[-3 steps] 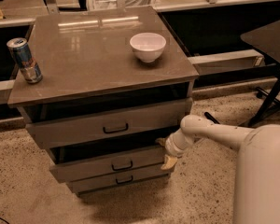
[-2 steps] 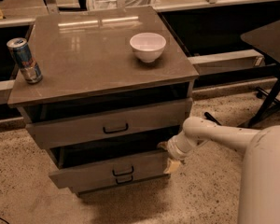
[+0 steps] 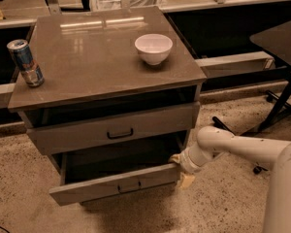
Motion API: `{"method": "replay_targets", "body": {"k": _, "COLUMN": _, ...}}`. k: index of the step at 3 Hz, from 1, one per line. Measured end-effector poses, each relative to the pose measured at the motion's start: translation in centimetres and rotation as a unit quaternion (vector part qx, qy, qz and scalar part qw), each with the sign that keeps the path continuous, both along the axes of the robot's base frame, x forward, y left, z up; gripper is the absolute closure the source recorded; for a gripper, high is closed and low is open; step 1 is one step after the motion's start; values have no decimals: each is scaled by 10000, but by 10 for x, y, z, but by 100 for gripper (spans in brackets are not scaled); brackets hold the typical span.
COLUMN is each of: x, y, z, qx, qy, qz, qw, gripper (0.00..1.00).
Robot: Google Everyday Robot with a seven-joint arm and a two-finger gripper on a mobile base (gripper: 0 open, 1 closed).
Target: Open middle drawer
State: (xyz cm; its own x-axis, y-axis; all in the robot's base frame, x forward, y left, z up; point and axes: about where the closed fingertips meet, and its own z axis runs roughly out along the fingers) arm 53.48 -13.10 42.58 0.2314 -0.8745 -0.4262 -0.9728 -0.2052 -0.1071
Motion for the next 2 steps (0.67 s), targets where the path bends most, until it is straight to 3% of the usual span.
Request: {"method": "replay_targets", "body": {"k": 2, "x": -51, "y": -17, "z": 15, "qx": -65, "qy": 156, "qz": -101, "qw": 9998, "gripper": 32}}
